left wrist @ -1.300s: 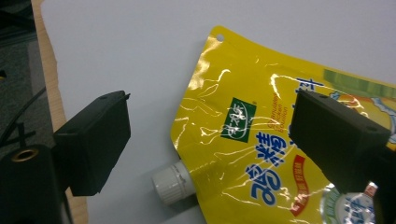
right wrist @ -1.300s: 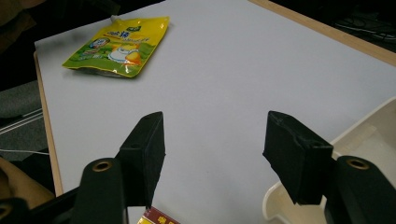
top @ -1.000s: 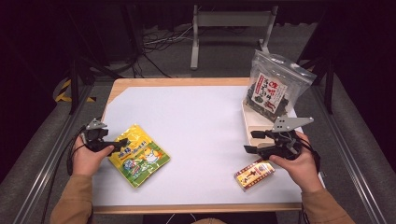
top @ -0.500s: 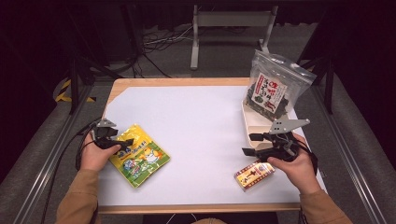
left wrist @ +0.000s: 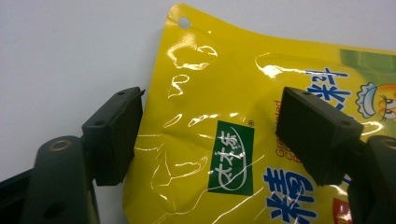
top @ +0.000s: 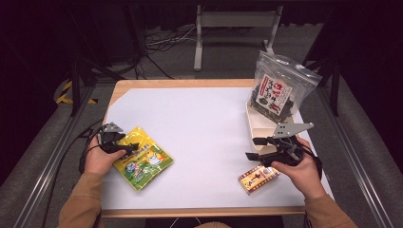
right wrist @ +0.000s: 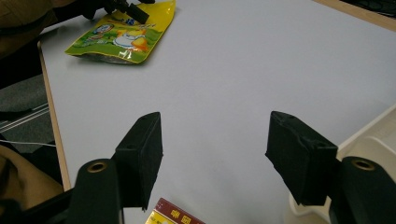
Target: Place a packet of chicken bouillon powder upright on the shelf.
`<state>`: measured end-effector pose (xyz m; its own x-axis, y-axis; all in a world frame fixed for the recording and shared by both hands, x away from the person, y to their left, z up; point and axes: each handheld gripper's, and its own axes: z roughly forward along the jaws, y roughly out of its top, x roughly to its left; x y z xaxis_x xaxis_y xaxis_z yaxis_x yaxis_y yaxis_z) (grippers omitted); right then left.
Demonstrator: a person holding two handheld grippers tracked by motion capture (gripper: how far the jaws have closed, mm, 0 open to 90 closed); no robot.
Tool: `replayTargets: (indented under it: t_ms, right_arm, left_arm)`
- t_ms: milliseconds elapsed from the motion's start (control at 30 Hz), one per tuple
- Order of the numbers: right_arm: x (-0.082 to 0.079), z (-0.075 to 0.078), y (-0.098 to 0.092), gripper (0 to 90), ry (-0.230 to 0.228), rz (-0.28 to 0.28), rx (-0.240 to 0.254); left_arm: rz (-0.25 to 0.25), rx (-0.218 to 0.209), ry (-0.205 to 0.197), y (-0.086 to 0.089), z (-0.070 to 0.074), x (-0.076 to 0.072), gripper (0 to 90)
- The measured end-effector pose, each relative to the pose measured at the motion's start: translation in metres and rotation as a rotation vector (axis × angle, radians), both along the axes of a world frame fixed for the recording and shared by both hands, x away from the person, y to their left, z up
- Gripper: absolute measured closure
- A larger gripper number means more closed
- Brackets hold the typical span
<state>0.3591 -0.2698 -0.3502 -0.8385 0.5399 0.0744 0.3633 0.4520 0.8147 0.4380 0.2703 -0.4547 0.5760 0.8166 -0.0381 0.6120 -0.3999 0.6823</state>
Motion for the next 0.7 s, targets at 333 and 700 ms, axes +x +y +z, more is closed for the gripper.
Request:
replayTargets:
  t_ms: [333,700]
  right_arm:
    - [0.000,-0.004,0.006,36.3,0.002,0.017,-0.019]
    - [0.001,-0.004,0.005,35.8,0.013,0.014,-0.008]
  left_arm:
    - [0.028,0.104,-0.094,-0.005,0.002,-0.009,48.2]
    - [0.020,0.023,-0.038,0.005,0.007,-0.010,67.8]
